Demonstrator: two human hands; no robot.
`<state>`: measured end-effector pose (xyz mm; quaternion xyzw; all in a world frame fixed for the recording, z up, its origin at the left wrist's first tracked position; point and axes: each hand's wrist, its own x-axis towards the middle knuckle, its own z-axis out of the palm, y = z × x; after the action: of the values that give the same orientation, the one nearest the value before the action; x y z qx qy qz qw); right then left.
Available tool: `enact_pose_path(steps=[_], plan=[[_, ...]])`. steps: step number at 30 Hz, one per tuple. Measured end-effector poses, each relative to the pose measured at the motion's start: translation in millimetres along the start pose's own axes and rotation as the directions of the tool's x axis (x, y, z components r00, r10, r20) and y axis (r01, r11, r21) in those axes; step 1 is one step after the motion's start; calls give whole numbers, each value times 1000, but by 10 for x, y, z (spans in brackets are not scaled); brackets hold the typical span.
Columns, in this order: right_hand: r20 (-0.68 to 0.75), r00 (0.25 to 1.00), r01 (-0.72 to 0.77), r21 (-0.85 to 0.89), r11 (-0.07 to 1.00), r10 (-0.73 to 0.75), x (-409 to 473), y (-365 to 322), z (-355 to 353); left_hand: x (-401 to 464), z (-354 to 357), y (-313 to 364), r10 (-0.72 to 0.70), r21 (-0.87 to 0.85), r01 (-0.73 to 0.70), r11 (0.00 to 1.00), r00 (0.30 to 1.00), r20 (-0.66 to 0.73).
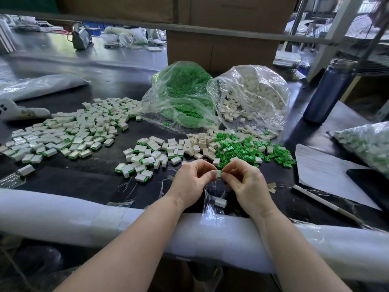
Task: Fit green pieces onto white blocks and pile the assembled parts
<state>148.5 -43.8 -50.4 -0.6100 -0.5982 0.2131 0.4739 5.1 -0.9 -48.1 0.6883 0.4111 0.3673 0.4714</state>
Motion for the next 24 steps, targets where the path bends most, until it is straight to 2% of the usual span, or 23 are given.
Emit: enact_pose_path(steps=[5, 10, 18, 24], plan=[[32, 998, -65, 181, 981, 60, 9, -12, -41, 0, 0, 1, 4, -16, -4, 1000, 1000, -7], [19, 988, -156, 259, 953, 156, 18, -1, -31, 7, 10, -7, 6, -20, -6, 1000, 1000, -9], [31, 988, -153, 253, 955, 150, 36, 3, -10, 12, 26, -15, 16, 39, -15, 999, 1000, -13], [51, 980, -200, 266, 943, 194, 44, 19, 9, 15, 17, -11, 16, -56, -18, 998, 999, -40]])
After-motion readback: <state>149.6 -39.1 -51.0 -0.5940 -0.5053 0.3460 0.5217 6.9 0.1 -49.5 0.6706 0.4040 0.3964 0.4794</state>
